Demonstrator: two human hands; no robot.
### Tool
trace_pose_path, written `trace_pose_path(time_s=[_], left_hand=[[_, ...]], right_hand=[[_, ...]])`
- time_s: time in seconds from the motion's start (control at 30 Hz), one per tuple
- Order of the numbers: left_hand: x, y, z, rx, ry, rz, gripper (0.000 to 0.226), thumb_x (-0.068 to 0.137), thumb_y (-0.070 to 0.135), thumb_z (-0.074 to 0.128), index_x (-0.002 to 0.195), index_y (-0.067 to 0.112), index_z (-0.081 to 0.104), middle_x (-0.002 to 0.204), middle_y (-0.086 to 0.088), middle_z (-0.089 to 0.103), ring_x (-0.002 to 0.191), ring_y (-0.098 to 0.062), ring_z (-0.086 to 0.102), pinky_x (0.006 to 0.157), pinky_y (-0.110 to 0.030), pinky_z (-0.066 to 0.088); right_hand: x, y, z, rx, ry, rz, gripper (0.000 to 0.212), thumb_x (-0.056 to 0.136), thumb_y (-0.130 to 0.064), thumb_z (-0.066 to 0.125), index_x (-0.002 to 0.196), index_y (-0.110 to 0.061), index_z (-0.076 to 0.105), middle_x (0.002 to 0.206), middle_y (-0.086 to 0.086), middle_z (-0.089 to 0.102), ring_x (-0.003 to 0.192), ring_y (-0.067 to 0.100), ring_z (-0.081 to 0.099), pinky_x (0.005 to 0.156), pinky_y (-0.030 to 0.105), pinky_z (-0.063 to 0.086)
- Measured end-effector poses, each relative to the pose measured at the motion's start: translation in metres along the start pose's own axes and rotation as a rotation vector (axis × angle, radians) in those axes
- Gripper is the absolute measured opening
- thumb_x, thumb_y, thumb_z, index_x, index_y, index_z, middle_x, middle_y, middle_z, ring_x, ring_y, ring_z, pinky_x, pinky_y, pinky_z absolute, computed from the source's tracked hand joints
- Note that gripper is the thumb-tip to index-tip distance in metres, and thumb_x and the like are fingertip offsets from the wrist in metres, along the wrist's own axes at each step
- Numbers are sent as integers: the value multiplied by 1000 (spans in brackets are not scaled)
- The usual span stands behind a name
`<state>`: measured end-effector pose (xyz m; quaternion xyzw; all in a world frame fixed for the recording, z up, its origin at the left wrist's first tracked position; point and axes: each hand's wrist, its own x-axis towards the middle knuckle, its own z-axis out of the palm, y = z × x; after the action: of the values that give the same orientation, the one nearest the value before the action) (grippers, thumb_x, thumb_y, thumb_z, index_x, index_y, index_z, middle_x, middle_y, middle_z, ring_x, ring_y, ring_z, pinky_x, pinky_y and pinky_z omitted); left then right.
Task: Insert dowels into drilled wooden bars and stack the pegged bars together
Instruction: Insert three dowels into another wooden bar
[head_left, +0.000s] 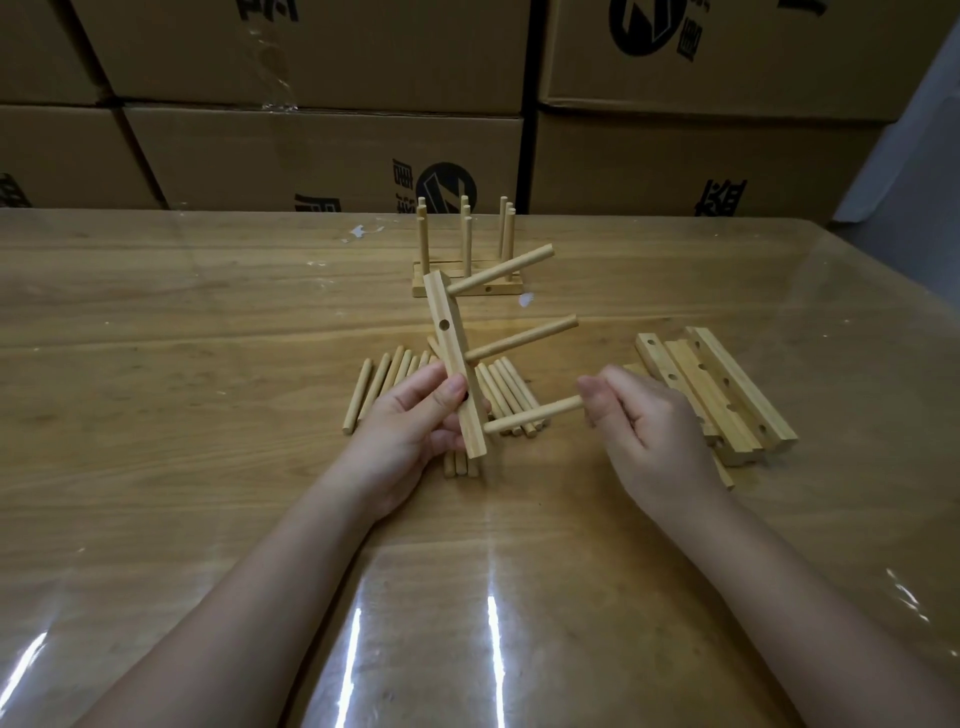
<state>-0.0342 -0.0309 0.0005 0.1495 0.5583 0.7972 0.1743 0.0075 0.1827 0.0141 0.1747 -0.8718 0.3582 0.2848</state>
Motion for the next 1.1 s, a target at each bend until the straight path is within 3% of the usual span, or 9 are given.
trace_pose_path(time_s=[0.1,0.2,0.33,0.43,0.5,0.6,0.77,0.93,1.1], left_hand=[[-1,1,2,7,-23,-14,30,79,37,64,105,25,73,102,-4,72,85,-14,68,73,-28,57],[-1,1,2,0,-29,-31,31,75,38,66,102,24,75,95,-3,73,81,-12,68,69,-26,58],[0,1,4,11,-42,-53,32,73,38,67,99,22,76,87,-3,73,77,-11,69,65,-24,58],[-1,0,5,51,-52,-68,26,80,35,64,96,19,76,85,-8,68,72,-12,64,62,-22,54],[-2,-1,4,84,-64,-78,24,86,30,58,96,16,74,89,-18,58,72,-17,58,61,-22,52],[-2,-2,3,118,-60,-90,25,86,29,56,100,16,73,89,-15,61,82,-25,56,65,-24,53],[-1,-1,5,167,-54,-90,31,83,30,57,105,11,68,86,-11,65,73,-16,59,58,-21,51],[-1,0,6,99,-31,-110,22,82,28,56,89,11,69,74,-6,66,64,-12,63,56,-21,52],[-1,0,6,72,-19,-112,24,83,27,52,89,9,66,69,-7,60,58,-14,57,49,-23,50]], right_hand=[[0,-1,-2,111,109,39,68,90,-66,21,70,-10,54,55,-6,45,52,12,45,49,24,34],[5,1,-7,210,206,119,52,91,-63,27,86,-22,58,63,-6,51,60,15,51,56,34,43],[4,4,-11,261,138,109,30,92,-44,42,115,-29,55,92,-12,62,90,5,60,79,22,48],[4,2,-12,274,74,61,30,90,-35,49,119,-30,53,103,-10,63,100,6,59,86,20,47],[5,1,-11,276,66,55,29,90,-31,54,118,-25,56,102,-11,63,98,4,59,86,18,47],[5,1,-10,231,69,41,21,89,-21,54,106,-15,64,93,-5,65,91,4,60,80,18,47],[6,2,-8,203,92,72,12,90,-13,56,96,-13,67,85,-6,64,85,9,62,76,33,52],[4,7,-10,249,194,157,30,93,-42,40,108,-22,57,82,-11,63,81,4,61,73,21,50],[6,13,-17,50,182,96,39,92,-40,45,130,-29,43,94,-15,56,87,2,54,74,11,44]])
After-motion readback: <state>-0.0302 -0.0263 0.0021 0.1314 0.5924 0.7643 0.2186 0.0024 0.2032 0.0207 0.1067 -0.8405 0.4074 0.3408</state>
